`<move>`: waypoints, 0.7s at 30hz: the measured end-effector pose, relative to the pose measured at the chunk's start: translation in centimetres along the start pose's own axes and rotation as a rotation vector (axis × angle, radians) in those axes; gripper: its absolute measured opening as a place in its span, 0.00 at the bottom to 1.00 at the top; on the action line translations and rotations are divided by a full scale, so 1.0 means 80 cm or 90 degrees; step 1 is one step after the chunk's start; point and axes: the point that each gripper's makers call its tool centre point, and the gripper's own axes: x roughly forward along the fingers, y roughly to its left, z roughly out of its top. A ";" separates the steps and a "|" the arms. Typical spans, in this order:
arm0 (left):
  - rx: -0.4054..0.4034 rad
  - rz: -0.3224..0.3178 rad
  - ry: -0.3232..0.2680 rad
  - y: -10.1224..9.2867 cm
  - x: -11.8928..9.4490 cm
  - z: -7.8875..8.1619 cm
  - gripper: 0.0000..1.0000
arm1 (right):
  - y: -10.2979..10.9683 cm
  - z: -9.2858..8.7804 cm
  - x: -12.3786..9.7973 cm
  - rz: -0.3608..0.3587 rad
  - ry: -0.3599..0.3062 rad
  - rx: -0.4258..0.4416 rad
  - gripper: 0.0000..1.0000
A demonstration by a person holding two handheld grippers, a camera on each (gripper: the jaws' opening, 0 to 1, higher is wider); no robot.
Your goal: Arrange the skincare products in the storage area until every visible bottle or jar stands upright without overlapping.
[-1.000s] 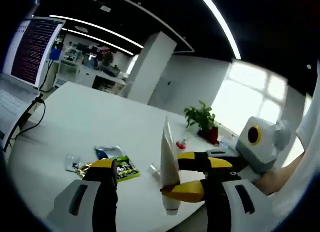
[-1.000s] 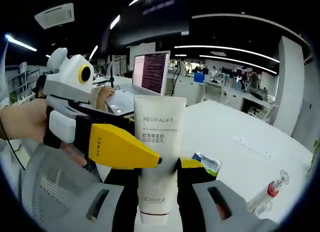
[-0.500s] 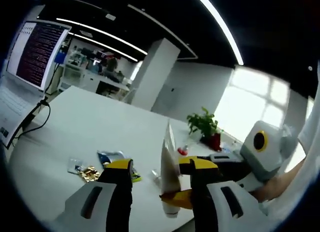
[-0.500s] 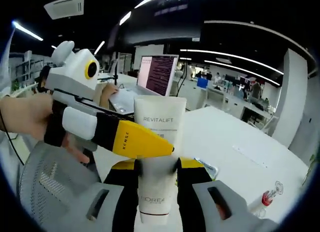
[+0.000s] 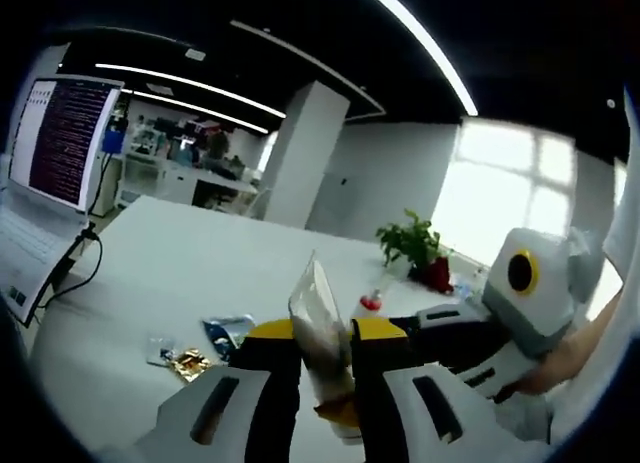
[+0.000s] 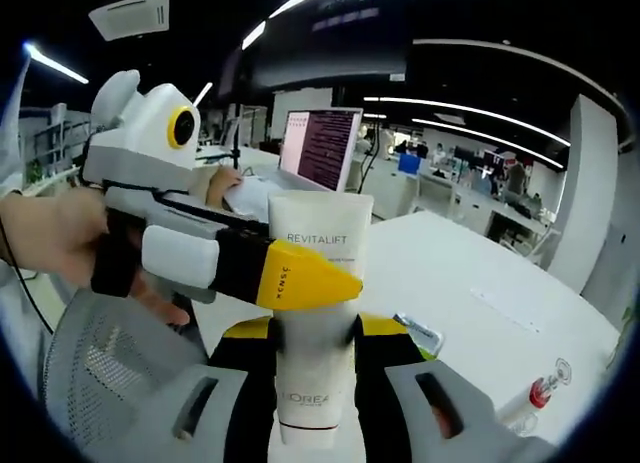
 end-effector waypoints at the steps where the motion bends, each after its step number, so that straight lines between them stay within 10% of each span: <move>1: -0.003 -0.001 0.001 -0.001 0.000 0.000 0.12 | 0.000 0.001 0.000 0.000 -0.002 0.000 0.28; 21: 0.033 -0.079 0.033 -0.019 -0.004 0.008 0.07 | 0.005 0.011 -0.015 0.076 -0.058 0.081 0.31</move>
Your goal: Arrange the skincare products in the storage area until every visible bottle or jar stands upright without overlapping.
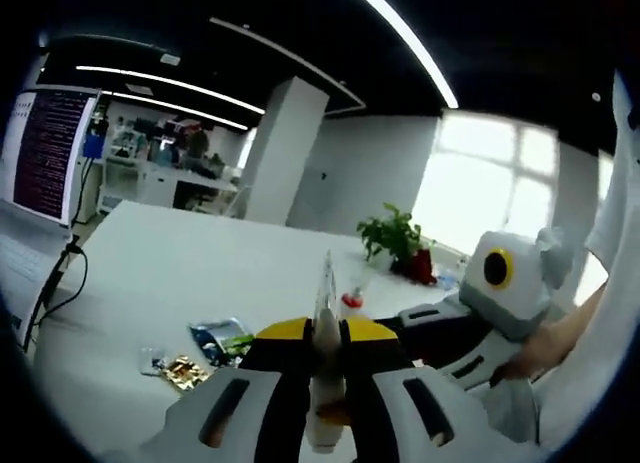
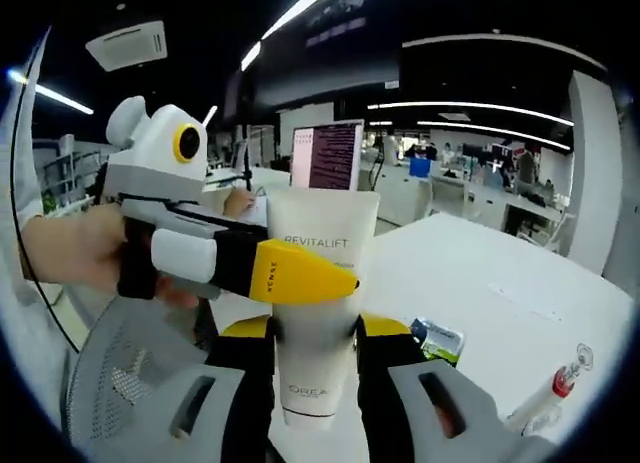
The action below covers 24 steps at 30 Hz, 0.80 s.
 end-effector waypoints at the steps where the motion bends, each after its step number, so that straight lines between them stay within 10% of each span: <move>1: 0.009 -0.008 0.003 -0.002 0.000 0.002 0.07 | 0.000 0.001 -0.001 0.004 -0.006 0.008 0.31; 24: 0.088 -0.217 0.014 -0.069 0.020 0.028 0.07 | -0.011 -0.010 -0.039 0.199 -0.030 0.051 0.37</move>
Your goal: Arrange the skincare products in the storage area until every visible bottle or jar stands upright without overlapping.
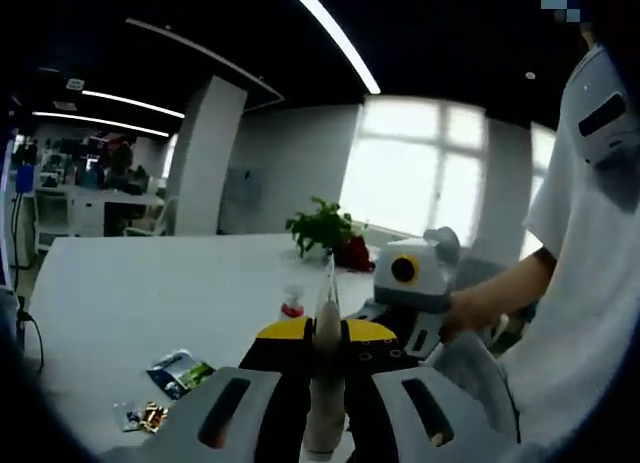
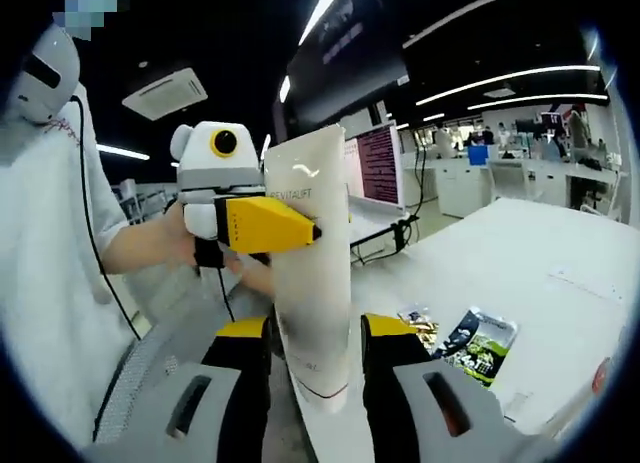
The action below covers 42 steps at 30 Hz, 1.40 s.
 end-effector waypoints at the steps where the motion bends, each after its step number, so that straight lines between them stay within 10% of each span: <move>1: 0.000 -0.004 0.000 -0.001 0.001 0.000 0.07 | 0.000 0.001 -0.002 0.001 -0.002 -0.004 0.36; 16: 0.042 -0.107 0.033 -0.023 0.056 -0.016 0.07 | -0.017 -0.012 -0.029 0.006 0.021 -0.050 0.24; 42: 0.140 -0.173 0.212 -0.020 0.110 -0.073 0.08 | -0.062 -0.065 -0.043 -0.019 0.082 -0.029 0.22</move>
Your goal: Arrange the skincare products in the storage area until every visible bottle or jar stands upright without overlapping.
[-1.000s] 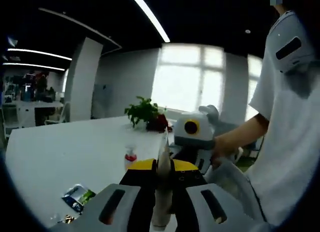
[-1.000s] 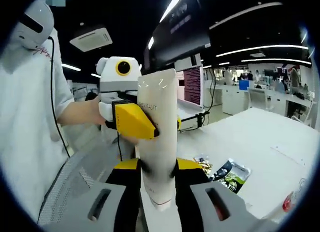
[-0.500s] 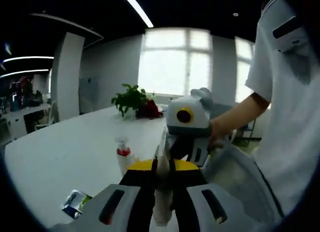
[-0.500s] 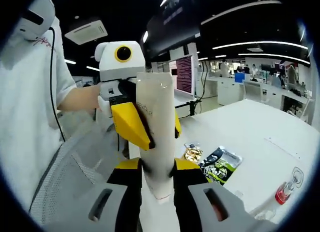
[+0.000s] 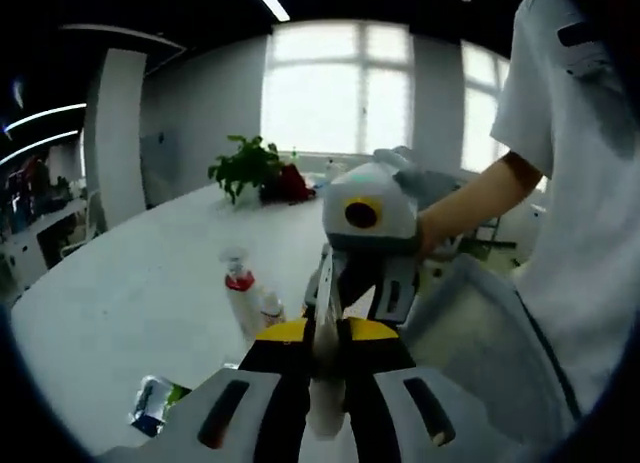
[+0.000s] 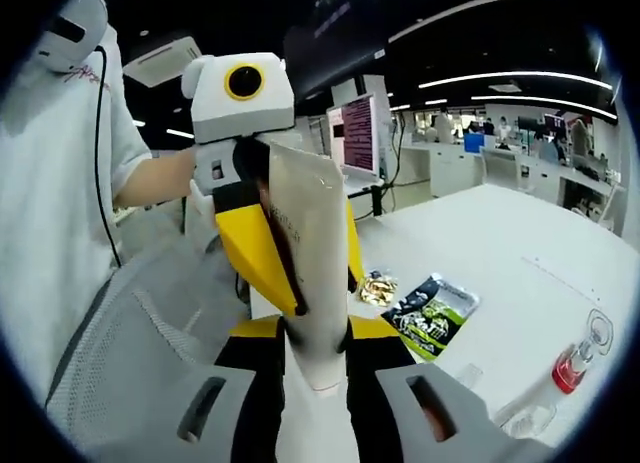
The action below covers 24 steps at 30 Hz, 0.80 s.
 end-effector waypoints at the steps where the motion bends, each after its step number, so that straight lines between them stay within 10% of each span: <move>1: 0.004 -0.002 0.007 0.001 0.002 -0.002 0.08 | -0.002 -0.002 0.000 0.000 0.003 0.000 0.22; 24: 0.067 -0.028 0.069 0.022 0.045 -0.014 0.07 | -0.042 -0.031 -0.014 -0.068 -0.009 0.039 0.24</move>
